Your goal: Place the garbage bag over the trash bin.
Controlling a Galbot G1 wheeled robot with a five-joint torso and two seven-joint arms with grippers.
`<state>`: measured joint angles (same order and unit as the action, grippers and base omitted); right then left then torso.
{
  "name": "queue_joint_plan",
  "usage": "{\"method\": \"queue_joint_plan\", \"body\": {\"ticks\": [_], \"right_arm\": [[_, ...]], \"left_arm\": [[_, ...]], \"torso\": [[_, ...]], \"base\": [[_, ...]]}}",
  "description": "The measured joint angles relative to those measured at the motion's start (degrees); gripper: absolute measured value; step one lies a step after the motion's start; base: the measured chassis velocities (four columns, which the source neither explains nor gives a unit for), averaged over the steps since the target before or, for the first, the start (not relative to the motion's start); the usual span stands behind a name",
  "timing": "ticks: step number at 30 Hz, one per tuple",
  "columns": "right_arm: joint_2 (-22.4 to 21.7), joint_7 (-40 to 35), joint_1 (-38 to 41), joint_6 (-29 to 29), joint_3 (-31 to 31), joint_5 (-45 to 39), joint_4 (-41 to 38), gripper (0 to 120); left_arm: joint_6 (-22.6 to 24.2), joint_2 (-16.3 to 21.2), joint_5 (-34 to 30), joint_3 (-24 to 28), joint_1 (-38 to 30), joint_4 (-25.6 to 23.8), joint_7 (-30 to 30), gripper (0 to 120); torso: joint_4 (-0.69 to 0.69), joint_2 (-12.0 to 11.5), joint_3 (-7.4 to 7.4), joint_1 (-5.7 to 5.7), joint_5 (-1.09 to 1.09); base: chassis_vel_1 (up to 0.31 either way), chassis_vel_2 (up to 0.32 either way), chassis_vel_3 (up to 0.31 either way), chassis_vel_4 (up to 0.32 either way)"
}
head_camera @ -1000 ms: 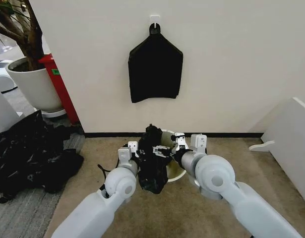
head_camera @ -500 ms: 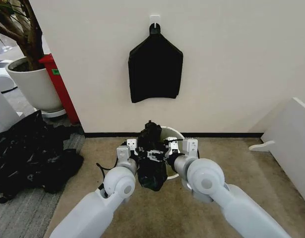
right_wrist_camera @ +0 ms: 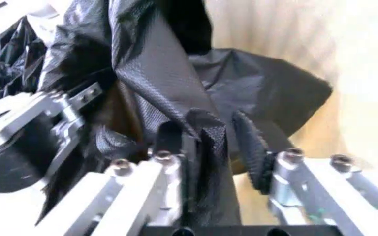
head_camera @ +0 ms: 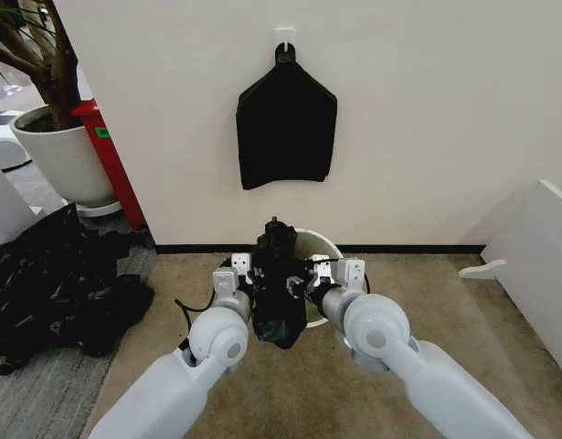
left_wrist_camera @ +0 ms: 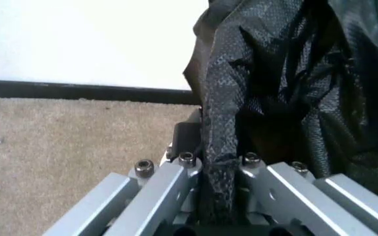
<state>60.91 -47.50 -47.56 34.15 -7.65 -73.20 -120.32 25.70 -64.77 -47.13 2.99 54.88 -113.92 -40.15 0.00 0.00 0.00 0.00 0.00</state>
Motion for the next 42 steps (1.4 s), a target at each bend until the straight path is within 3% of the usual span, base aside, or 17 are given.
{"method": "queue_joint_plan", "body": {"ticks": [6, 18, 25, 32, 38, 39, 42], "right_arm": [[-0.8, -0.1, -0.1, -0.5, 0.7, 1.1, -0.5, 0], [-5.3, -0.1, -1.6, -0.9, 4.7, 3.6, -2.9, 0], [-5.8, 2.4, -1.2, -0.2, 6.4, 4.9, 2.1, 0], [-6.2, 12.0, 0.9, 2.7, 6.8, 5.2, 9.0, 0], [-8.7, 31.8, 2.6, 5.2, 7.1, 11.2, 15.9, 0], [-8.7, 31.8, 2.6, 5.2, 7.1, 11.2, 15.9, 0], [-9.3, 40.9, 2.6, 5.1, 7.3, 16.1, 18.6, 0]], "left_arm": [[-0.5, 0.2, 1.1, -1.3, 1.1, 0.0, 1.0, 2], [-3.8, 1.7, 5.3, -6.6, 4.2, 1.1, 6.0, 2], [-5.7, 2.2, 5.5, -8.5, 5.3, 0.0, 8.4, 2], [-7.2, 1.9, 5.3, -9.0, 6.1, -0.6, 10.5, 2], [-8.5, 2.0, 3.2, -9.4, 6.9, -1.6, 13.8, 2], [-8.5, 2.0, 3.2, -9.4, 6.9, -1.6, 13.8, 2], [-8.7, 1.9, 0.2, -9.5, 7.1, -2.0, 14.3, 2]], "torso": [[0.0, 0.0, 0.0, 0.0, 0.0], [0.0, 0.0, 0.0, 0.0, 0.0], [0.0, 0.0, 0.0, 0.0, 0.0], [0.0, 0.0, 0.0, 0.0, 0.01], [-0.01, 0.0, 0.01, 0.0, 0.01], [-0.01, 0.0, 0.01, 0.0, 0.01], [0.01, 0.0, 0.01, 0.0, 0.01]], "base": [[0.0, 0.0, 0.0, 0.0], [0.0, 0.0, 0.0, 0.0], [0.0, 0.0, 0.0, 0.0], [0.0, 0.0, 0.0, 0.0], [0.0, 0.0, 0.0, 0.0], [0.0, 0.0, 0.0, 0.0], [0.0, 0.0, 0.0, 0.0]]}}
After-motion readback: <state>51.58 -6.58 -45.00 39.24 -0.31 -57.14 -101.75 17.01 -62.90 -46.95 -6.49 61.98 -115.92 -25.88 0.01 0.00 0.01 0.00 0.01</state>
